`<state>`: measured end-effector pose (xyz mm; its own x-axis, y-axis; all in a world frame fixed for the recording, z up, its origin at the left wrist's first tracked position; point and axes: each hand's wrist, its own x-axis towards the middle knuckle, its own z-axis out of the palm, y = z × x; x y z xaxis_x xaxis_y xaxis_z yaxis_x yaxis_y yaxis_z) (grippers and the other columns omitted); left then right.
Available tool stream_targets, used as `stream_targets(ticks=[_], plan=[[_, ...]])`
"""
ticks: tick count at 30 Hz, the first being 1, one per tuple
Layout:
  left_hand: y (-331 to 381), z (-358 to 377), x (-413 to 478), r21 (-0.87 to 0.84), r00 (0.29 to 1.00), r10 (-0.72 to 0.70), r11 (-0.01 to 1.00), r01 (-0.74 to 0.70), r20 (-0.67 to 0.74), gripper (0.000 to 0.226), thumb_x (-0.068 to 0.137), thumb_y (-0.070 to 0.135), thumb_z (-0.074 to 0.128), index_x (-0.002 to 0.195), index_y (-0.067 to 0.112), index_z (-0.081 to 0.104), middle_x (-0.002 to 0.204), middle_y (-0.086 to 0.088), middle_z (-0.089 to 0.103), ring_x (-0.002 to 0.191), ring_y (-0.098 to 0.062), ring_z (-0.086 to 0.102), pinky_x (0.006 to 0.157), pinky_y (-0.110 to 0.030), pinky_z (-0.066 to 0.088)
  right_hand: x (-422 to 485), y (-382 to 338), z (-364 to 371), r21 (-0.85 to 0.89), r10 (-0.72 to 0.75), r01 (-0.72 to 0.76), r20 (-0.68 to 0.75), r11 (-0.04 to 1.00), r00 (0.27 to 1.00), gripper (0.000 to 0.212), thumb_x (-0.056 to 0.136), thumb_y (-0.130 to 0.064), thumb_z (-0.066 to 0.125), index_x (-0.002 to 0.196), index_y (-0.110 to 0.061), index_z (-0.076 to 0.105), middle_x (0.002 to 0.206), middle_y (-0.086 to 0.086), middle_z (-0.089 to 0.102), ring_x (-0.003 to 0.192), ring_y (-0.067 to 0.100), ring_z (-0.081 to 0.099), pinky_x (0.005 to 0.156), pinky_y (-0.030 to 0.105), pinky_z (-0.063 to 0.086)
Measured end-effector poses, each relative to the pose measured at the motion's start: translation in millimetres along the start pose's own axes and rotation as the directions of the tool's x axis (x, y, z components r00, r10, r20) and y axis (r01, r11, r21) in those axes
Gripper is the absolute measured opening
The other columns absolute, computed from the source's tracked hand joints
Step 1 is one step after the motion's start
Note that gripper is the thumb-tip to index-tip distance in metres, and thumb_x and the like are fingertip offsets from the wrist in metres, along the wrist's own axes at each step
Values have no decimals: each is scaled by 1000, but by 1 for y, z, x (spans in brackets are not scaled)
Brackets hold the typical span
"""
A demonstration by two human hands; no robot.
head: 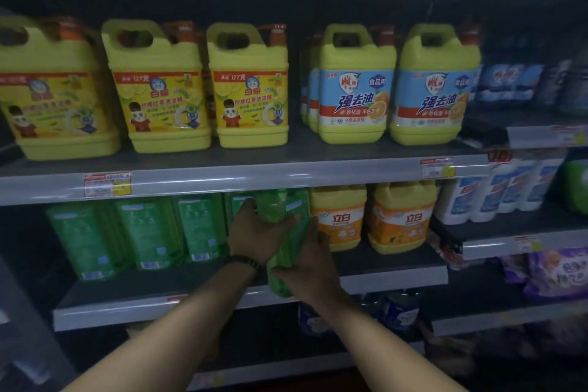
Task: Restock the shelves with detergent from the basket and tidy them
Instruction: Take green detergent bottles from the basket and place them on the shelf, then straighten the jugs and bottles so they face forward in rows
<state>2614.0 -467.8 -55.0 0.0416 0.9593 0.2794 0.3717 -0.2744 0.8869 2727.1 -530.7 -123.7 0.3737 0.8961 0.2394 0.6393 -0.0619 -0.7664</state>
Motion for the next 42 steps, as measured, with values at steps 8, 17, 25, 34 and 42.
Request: stream_targets(ticks=[8, 17, 25, 34, 42], plan=[[-24, 24, -1, 102, 974, 209, 975, -199, -91, 53, 71, 53, 91, 104, 24, 60, 99, 0, 65, 84, -15, 59, 72, -28, 45, 21, 13, 24, -20, 22, -23, -69, 1000, 997, 106, 76, -40, 75, 165, -19, 20, 138, 11, 50, 118, 31, 59, 94, 41, 58], [-60, 36, 3, 134, 958, 285, 949, -285, 19, 28, 85, -3, 71, 109, 0, 55, 109, -23, 54, 80, -3, 26, 70, -22, 27, 49, 33, 43, -245, -33, 0, -130, 969, 991, 52, 96, -3, 65, 145, -10, 51, 113, 10, 73, 102, 28, 71, 80, 34, 59], [-46, 12, -15, 151, 964, 163, 969, -196, 209, 55, 87, 28, 79, 127, 17, 43, 101, -2, 68, 89, -20, 66, 67, -23, 45, 34, 18, -15, -201, -197, 189, -21, 961, 980, 20, 93, -28, 62, 112, -26, 69, 101, -4, 75, 92, 16, 73, 71, 32, 61], [96, -22, -8, 102, 731, 652, 728, -678, 202, 14, 97, 42, 58, 106, 33, 63, 90, 17, 67, 83, 1, 64, 70, -19, 48, 50, -28, -169, -278, -551, 483, -541, 830, 635, 13, 102, -26, 58, 111, -17, 62, 103, -1, 62, 94, 22, 60, 80, 42, 53], [151, 33, 72, 183, 637, 771, 629, -756, -17, 32, 96, 32, 68, 120, 14, 56, 118, -1, 52, 102, -10, 53, 87, -11, 40, 129, -57, -202, -282, -437, 344, -700, 895, 564, 26, 100, -29, 58, 120, -12, 61, 110, 4, 60, 102, 23, 58, 87, 43, 53]])
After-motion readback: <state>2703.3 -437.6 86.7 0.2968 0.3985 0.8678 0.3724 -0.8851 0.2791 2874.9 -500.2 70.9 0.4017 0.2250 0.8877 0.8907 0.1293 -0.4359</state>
